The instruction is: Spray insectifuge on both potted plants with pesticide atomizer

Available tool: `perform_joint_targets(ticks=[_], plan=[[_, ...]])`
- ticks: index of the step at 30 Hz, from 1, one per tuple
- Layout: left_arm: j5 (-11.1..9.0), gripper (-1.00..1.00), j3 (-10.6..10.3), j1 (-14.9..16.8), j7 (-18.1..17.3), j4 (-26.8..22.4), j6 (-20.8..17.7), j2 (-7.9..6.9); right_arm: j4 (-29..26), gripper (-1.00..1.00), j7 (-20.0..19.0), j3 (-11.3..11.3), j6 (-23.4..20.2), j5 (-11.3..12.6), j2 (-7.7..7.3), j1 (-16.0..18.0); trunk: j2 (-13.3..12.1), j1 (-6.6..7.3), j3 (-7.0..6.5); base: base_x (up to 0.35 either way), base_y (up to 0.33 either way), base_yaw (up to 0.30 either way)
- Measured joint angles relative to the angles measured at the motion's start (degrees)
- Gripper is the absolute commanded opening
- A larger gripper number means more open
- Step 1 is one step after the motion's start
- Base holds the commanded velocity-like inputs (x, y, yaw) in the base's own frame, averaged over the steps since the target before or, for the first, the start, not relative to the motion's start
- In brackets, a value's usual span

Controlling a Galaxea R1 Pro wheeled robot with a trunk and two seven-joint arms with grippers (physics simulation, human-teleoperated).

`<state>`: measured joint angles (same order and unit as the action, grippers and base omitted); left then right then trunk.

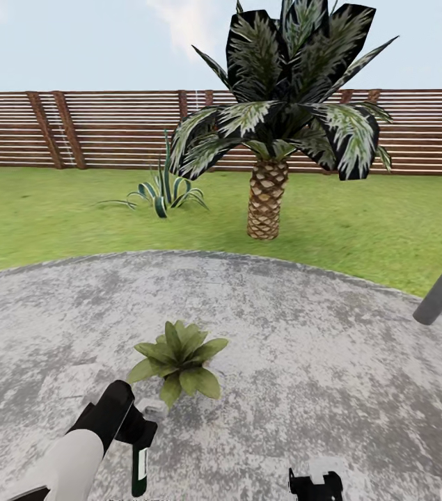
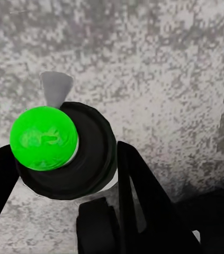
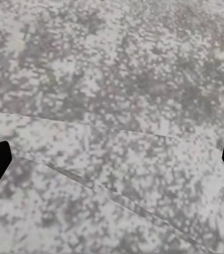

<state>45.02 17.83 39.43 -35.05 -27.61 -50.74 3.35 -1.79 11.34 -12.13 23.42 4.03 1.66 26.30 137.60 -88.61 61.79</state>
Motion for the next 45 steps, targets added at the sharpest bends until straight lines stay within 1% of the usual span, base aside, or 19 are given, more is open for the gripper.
perform_joint_targets(ticks=[6,10,14,17,18,19,20,21,22,24,25,26,27,29,30,35,40,45], plan=[[0.0,-1.0,0.5,0.0,0.0,-0.6,0.0,-0.09,0.0,1.0,0.0,0.0,0.0,0.0,-0.09,0.0,0.0,0.02,0.0,0.159,-0.267,0.016],[0.0,-1.0,0.5,0.0,0.0,-0.6,-0.1,-0.1,0.1,1.0,0.0,0.0,0.0,0.0,0.0,0.0,0.0,0.02,0.0,0.206,-0.181,0.216],[0.0,-1.0,0.5,0.0,0.0,-0.6,-0.2,-0.1,0.1,1.0,0.0,0.0,0.0,0.0,0.0,0.0,0.0,0.0,0.0,0.038,-0.026,0.246],[-0.1,-1.0,0.1,0.1,-0.2,-0.2,-1.2,-0.09,0.1,1.0,-0.1,0.0,0.0,-0.1,-0.07,0.0,0.0,0.0,0.0,0.004,-0.003,0.053],[-0.1,-1.0,0.0,0.2,-0.3,0.0,-2.1,-0.09,0.1,1.0,-0.1,0.0,0.0,-0.1,-0.12,0.0,0.0,0.0,0.0,0.001,-0.001,0.015],[-0.1,-1.0,-0.2,0.3,-0.3,0.2,-4.1,-0.09,0.1,1.0,-0.2,0.0,0.0,-0.2,-0.22,0.0,0.0,0.0,0.0,0.0,0.0,0.002],[-0.3,-1.0,-4.5,2.0,-0.5,0.3,-6.8,0.06,0.1,1.0,-0.4,-0.1,0.0,-0.3,-0.4,0.0,0.0,0.0,-0.01,0.0,0.0,0.0],[-0.6,-1.0,-6.5,3.1,-0.6,0.5,-7.4,0.29,0.1,1.0,-0.4,-0.1,0.0,-0.3,-0.43,0.0,0.0,0.0,-0.01,0.0,0.0,0.0],[-0.5,-1.0,-7.3,3.9,-0.6,0.5,-7.5,0.33,0.1,1.0,-0.5,-0.1,0.0,-0.3,-0.43,0.0,0.0,0.0,0.0,0.0,0.0,0.0],[-0.3,-1.0,-7.9,5.8,-0.7,0.6,-7.6,-0.06,0.1,1.0,-0.5,-0.1,0.0,-0.3,-0.44,0.0,0.0,0.0,-0.01,0.0,0.0,0.0],[-0.7,-1.0,-8.0,7.2,-4.4,0.6,-7.5,-2.47,0.1,1.0,-0.4,-0.1,0.0,-0.3,-0.44,0.0,0.0,0.0,-0.01,0.0,0.0,0.0],[0.0,-1.0,-8.4,7.2,-7.6,0.6,-7.2,-3.51,0.1,1.0,-0.4,-0.1,0.0,-0.3,-0.44,0.0,0.0,0.0,0.0,0.0,0.0,0.039],[-0.3,-1.0,-9.5,7.1,-11.0,0.6,-7.0,-4.44,0.1,1.0,-0.3,-0.1,0.0,-0.3,-0.41,0.0,0.0,0.0,0.0,0.0,0.0,0.094],[-0.3,-1.0,-11.1,7.1,-13.3,0.5,-6.9,-4.92,0.1,1.0,-0.2,-0.1,0.0,-0.3,-0.33,0.0,0.0,0.0,0.0,0.0,0.0,0.203],[-0.3,-1.0,-11.7,7.1,-13.8,0.5,-6.9,-4.93,0.1,1.0,-0.2,-0.1,0.0,-0.3,-0.27,0.0,0.0,0.0,0.0,0.0,0.0,0.245],[-0.2,-1.0,-12.4,6.6,-14.3,0.5,-6.9,-4.5,0.1,1.0,-0.1,-0.1,0.0,-0.2,-0.26,0.0,0.0,0.0,0.0,0.0,0.0,0.165],[-0.2,-1.0,-12.2,6.4,-14.4,0.5,-6.7,-4.06,0.1,1.0,-0.1,-0.1,0.0,-0.2,-0.34,0.0,0.0,0.0,0.0,-0.009,-0.109,0.009],[0.1,-1.0,-12.3,6.3,-14.3,0.5,-6.6,-4.1,0.1,1.0,-0.1,-0.1,0.0,-0.2,-0.33,0.0,0.0,-0.02,0.0,-0.157,-0.172,0.0]])
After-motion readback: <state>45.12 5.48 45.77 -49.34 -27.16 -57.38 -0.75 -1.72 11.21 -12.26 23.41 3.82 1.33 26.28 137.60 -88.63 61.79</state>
